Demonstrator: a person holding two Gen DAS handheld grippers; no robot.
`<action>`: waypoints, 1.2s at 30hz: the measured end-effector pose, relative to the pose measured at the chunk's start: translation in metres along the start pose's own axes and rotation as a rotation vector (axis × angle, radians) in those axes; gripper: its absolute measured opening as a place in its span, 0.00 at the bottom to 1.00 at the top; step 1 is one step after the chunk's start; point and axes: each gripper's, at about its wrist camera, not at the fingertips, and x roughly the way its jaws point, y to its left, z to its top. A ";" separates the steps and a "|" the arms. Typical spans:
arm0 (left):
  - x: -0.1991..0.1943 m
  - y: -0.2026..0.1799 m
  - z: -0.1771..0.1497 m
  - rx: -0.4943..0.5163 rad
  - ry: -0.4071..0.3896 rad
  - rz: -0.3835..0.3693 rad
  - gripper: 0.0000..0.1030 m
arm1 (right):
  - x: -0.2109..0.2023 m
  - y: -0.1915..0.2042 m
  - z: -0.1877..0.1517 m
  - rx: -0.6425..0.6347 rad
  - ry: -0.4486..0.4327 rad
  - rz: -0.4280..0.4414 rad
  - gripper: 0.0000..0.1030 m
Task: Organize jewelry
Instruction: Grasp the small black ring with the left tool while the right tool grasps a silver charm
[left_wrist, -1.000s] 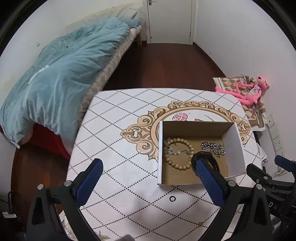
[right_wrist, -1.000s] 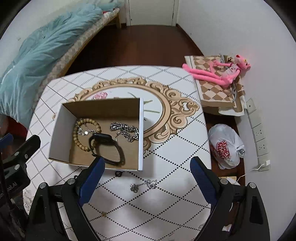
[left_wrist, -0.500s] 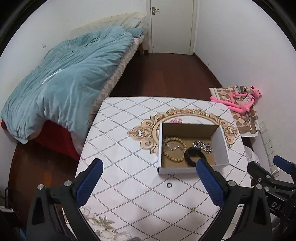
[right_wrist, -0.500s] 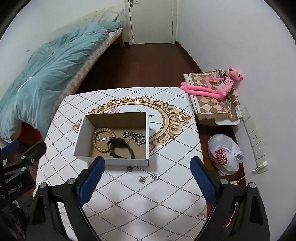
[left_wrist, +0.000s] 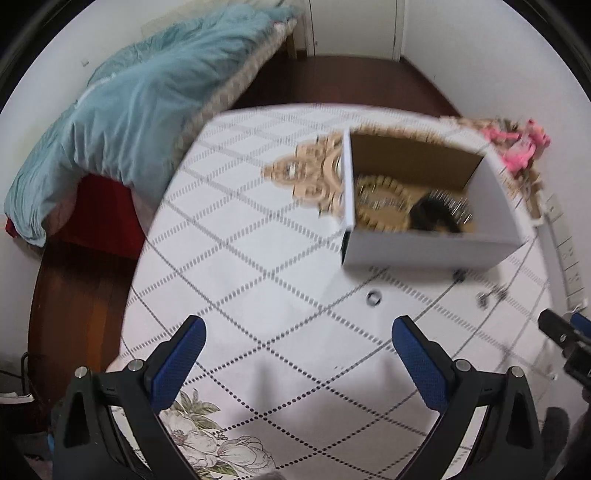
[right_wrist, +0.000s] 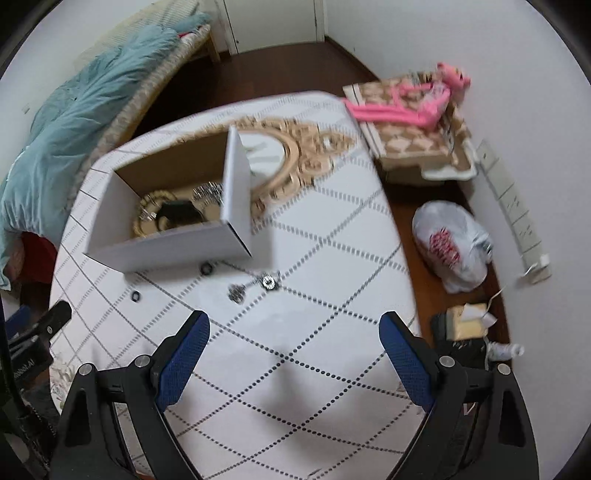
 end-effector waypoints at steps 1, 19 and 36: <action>0.007 0.000 -0.003 -0.001 0.016 0.005 1.00 | 0.009 -0.002 -0.002 0.006 0.000 0.000 0.89; 0.054 -0.007 0.000 0.011 0.071 -0.058 0.99 | 0.064 0.021 0.010 -0.056 -0.079 -0.015 0.10; 0.063 -0.043 0.007 0.096 0.021 -0.142 0.33 | 0.036 -0.004 -0.008 0.013 -0.104 -0.004 0.10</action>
